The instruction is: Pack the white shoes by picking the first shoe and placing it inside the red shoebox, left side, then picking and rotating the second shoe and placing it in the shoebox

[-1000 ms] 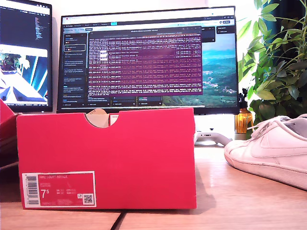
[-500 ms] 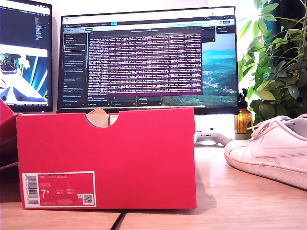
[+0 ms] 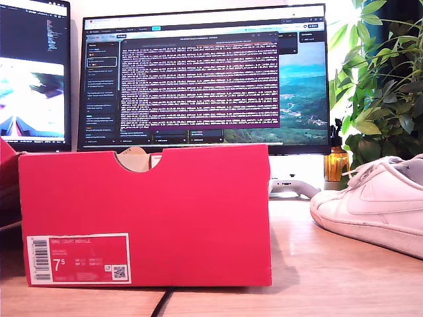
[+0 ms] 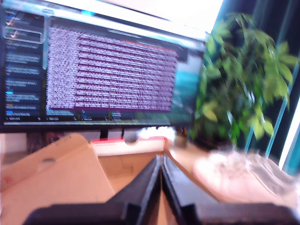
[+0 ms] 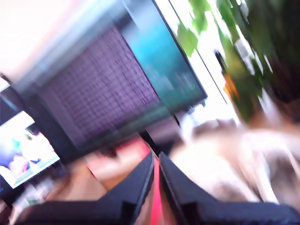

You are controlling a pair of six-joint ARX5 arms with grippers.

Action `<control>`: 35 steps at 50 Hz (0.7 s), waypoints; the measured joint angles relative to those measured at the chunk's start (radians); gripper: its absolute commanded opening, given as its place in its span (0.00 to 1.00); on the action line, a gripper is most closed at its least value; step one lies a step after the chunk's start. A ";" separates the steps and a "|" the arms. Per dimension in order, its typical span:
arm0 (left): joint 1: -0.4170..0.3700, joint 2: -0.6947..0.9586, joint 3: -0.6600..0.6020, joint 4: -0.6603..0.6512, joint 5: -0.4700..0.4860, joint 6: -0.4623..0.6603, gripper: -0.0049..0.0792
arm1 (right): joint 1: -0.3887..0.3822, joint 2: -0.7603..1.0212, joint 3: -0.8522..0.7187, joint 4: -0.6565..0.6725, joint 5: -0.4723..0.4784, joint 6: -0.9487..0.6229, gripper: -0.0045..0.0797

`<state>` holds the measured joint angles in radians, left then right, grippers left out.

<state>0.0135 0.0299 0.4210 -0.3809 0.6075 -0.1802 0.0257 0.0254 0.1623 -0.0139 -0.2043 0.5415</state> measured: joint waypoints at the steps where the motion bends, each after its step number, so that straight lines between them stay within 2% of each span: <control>1: -0.001 0.013 0.017 -0.037 -0.006 0.050 0.10 | 0.000 0.006 0.020 -0.004 0.000 -0.020 0.04; 8: 0.000 0.132 0.135 -0.291 -0.068 0.392 0.11 | 0.000 0.093 0.148 -0.033 0.000 -0.076 0.04; 9: 0.000 0.149 0.147 -0.325 -0.074 0.401 0.11 | 0.000 0.109 0.161 -0.041 0.000 -0.076 0.04; 10: 0.000 0.166 0.158 -0.359 -0.077 0.467 0.11 | 0.000 0.132 0.180 -0.051 -0.001 -0.097 0.04; 13: 0.000 0.215 0.177 -0.440 -0.089 0.557 0.11 | 0.000 0.198 0.221 -0.088 -0.001 -0.112 0.04; 14: 0.000 0.229 0.181 -0.459 -0.095 0.557 0.11 | 0.000 0.224 0.235 -0.103 -0.001 -0.112 0.04; 15: -0.001 0.242 0.185 -0.477 -0.100 0.631 0.11 | 0.000 0.245 0.245 -0.116 -0.002 -0.122 0.04; 18: -0.003 0.283 0.193 -0.526 -0.114 0.669 0.11 | 0.000 0.328 0.290 -0.166 -0.003 -0.139 0.04; 19: -0.008 0.298 0.196 -0.542 -0.120 0.739 0.11 | 0.000 0.359 0.306 -0.182 -0.003 -0.146 0.04; 24: -0.061 0.357 0.198 -0.599 -0.194 0.827 0.11 | 0.000 0.486 0.370 -0.228 -0.003 -0.177 0.04; 35: -0.248 0.457 0.198 -0.655 -0.357 0.967 0.11 | 0.000 0.733 0.494 -0.289 -0.051 -0.182 0.04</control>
<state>-0.2344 0.4866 0.6193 -1.0363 0.2508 0.7868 0.0257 0.7586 0.6567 -0.3031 -0.2554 0.3592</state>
